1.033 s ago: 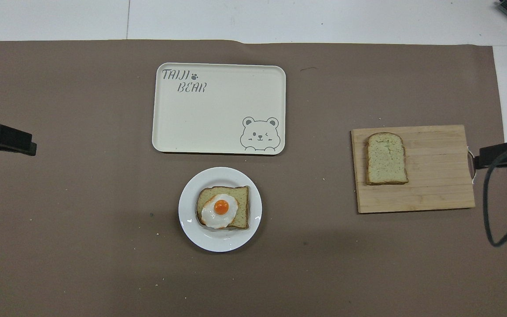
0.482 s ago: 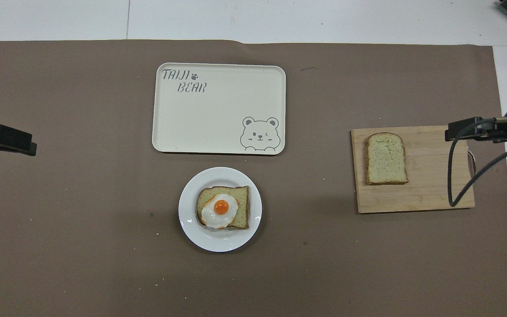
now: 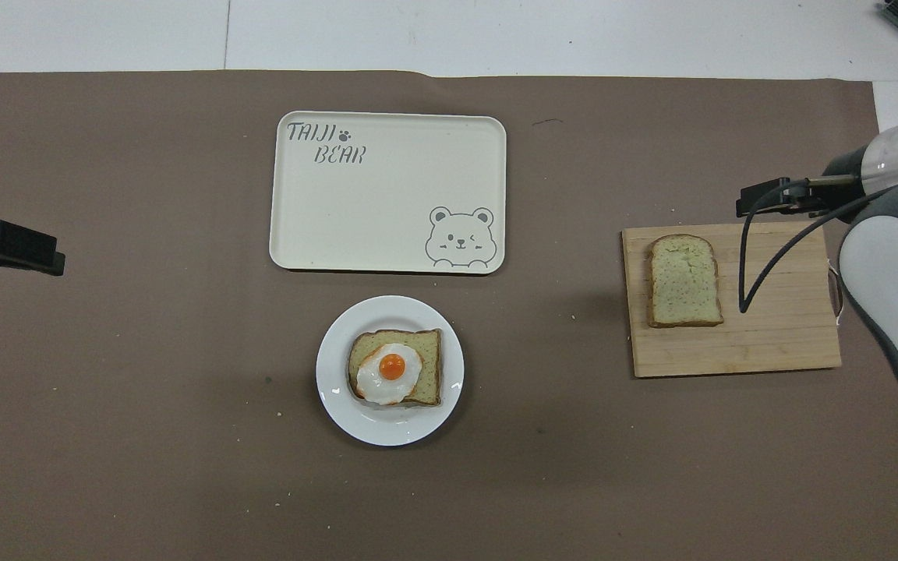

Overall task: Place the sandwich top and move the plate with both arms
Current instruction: 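Reach the right gripper to the bread slice on the wooden board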

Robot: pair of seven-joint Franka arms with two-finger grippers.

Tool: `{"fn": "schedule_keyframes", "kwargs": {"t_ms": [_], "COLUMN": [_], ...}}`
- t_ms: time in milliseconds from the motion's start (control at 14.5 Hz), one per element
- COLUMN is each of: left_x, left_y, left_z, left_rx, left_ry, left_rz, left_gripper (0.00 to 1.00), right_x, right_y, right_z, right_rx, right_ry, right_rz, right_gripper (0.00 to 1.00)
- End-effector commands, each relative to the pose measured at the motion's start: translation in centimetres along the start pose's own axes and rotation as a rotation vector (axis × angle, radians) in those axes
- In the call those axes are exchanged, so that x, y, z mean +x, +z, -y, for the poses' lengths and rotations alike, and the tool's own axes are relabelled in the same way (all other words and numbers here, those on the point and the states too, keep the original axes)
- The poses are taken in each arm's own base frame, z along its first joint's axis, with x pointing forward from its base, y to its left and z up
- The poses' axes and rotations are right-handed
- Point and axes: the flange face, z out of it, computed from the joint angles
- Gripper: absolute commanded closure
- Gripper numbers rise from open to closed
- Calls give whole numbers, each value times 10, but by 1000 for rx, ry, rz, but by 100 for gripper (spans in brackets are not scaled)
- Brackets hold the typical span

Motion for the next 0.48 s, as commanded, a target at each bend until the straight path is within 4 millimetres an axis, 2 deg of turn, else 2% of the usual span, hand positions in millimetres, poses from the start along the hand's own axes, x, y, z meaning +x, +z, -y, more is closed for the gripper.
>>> {"fn": "schedule_keyframes", "kwargs": {"t_ms": [0, 138, 276, 413], "left_x": [-1, -1, -1, -1], "left_y": [-3, -3, -4, -3], "left_z": [1, 1, 1, 1], "left_rx": [-9, -9, -9, -9], "left_ry": [5, 5, 5, 5], "left_rz": [8, 10, 7, 8], "left_gripper": [0, 0, 0, 0], "right_x": [11, 14, 18, 15], "right_y": [26, 46, 74, 97], "right_z": [-15, -19, -35, -38], "right_rx": [46, 44, 63, 74], "right_ry": [-6, -44, -81, -96], "right_rz": [-9, 8, 20, 9], "right_gripper": [0, 0, 0, 0]}}
